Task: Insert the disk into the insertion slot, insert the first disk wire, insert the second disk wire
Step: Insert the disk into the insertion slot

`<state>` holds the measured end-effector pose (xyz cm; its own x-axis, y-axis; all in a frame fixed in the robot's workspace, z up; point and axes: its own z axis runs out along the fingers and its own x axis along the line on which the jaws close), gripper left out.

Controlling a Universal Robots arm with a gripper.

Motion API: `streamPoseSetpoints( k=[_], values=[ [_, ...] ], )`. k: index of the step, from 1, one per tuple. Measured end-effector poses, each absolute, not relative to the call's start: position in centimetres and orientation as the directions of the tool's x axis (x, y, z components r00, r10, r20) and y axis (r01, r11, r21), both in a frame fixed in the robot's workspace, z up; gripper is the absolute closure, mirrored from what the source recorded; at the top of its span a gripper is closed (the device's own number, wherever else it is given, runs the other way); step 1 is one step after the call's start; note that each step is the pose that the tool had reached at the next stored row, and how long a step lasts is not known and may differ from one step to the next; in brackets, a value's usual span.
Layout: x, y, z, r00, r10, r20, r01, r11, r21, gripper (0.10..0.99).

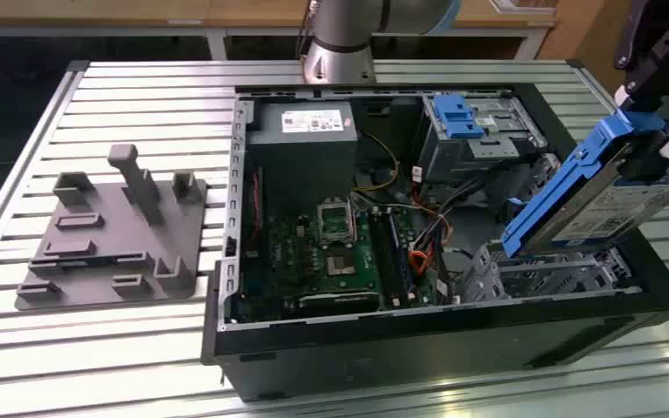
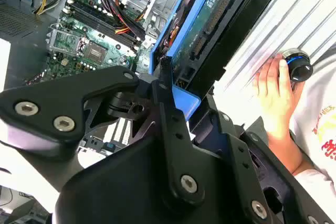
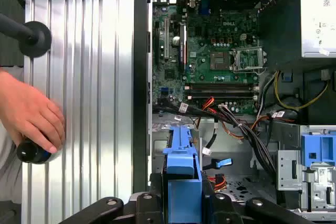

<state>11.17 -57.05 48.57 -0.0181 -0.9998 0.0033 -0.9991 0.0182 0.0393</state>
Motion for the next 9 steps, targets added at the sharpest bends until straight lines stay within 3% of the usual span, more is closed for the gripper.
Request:
streamPoseSetpoints(
  k=[9],
  values=[
    [11.17,-57.05,48.57,-0.018,-1.0,0.003,-0.999,0.018,0.039,0.722]
  ],
)
